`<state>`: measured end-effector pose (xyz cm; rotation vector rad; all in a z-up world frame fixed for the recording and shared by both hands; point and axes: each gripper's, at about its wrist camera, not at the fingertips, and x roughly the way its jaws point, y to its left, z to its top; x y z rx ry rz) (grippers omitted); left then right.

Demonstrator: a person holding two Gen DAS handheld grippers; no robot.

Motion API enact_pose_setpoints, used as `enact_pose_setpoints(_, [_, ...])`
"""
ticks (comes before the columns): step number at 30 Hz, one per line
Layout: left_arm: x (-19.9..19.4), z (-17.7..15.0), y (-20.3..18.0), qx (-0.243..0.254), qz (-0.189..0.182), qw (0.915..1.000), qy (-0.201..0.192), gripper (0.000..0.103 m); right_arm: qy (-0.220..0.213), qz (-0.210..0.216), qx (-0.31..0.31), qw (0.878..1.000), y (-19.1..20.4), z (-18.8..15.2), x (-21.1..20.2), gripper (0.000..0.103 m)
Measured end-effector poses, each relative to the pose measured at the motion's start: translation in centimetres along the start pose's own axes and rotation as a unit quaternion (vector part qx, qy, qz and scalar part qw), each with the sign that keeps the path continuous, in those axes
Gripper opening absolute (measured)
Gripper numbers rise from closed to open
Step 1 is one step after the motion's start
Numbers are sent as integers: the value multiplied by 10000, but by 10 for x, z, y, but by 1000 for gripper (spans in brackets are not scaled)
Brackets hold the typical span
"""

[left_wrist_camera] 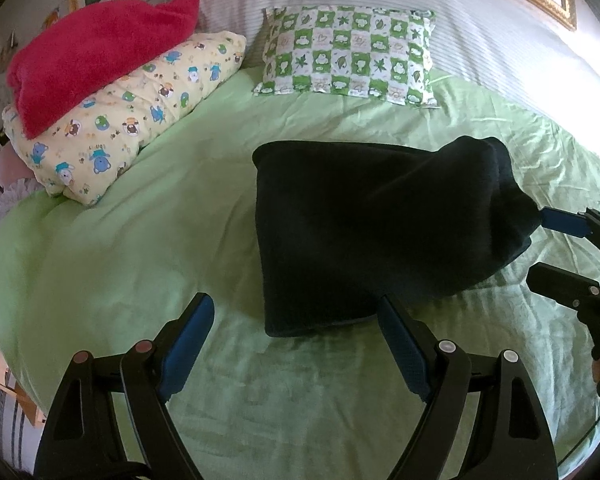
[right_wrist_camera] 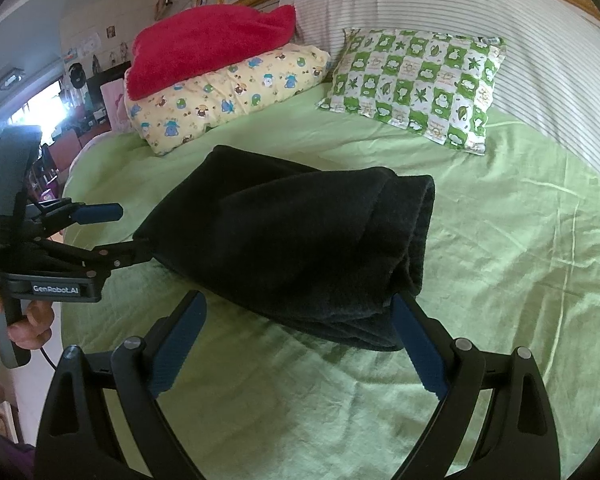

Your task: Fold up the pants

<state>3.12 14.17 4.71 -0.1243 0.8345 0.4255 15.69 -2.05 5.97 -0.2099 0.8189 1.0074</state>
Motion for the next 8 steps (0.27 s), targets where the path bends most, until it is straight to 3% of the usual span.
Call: enact_pose_setpoints(8, [-2,3,1,-95,-119,9999,81,85,-69,22,94,9999,-1,-4,-4,93])
